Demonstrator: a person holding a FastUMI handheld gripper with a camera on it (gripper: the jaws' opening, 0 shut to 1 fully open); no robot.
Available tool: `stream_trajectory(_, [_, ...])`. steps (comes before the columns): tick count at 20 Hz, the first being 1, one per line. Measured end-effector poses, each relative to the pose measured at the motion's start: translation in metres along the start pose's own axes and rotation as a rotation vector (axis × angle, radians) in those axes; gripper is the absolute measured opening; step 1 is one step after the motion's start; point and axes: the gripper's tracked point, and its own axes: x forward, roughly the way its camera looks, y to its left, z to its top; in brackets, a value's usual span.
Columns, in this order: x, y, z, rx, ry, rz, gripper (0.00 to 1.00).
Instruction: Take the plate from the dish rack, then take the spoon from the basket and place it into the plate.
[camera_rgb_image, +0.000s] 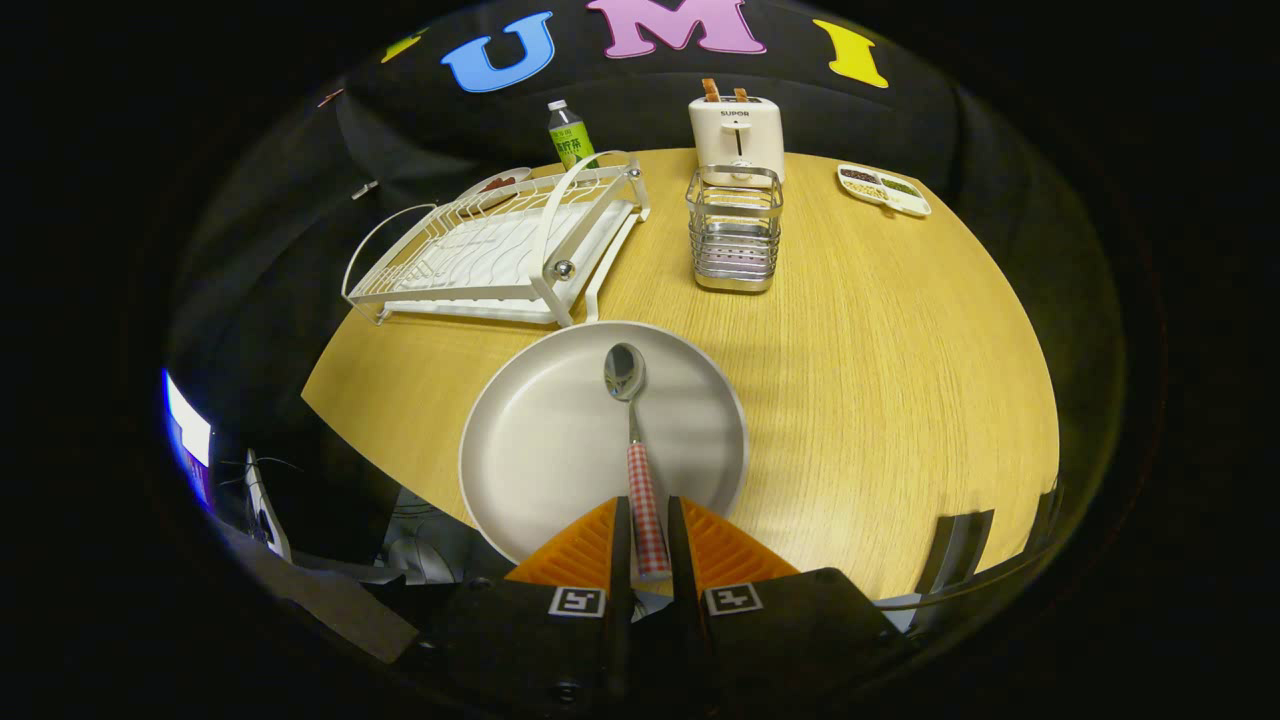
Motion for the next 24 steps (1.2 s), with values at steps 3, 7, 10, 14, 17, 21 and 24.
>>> stream_trajectory(3, [-0.001, -0.003, 0.006, 0.016, -0.021, -0.002, 0.72])
stream_trajectory(7, [-0.013, -0.007, 0.022, 0.019, -0.075, -0.020, 0.98])
stream_trajectory(10, [-0.025, -0.008, 0.041, 0.023, -0.122, -0.023, 0.99])
stream_trajectory(14, [-0.052, -0.005, 0.085, 0.035, -0.222, -0.011, 0.99])
stream_trajectory(17, [-0.075, -0.005, 0.123, 0.035, -0.307, -0.011, 0.99])
stream_trajectory(21, [-0.104, -0.008, 0.164, 0.048, -0.400, -0.007, 0.99])
stream_trajectory(24, [-0.124, -0.010, 0.185, 0.019, -0.450, -0.025, 0.99])
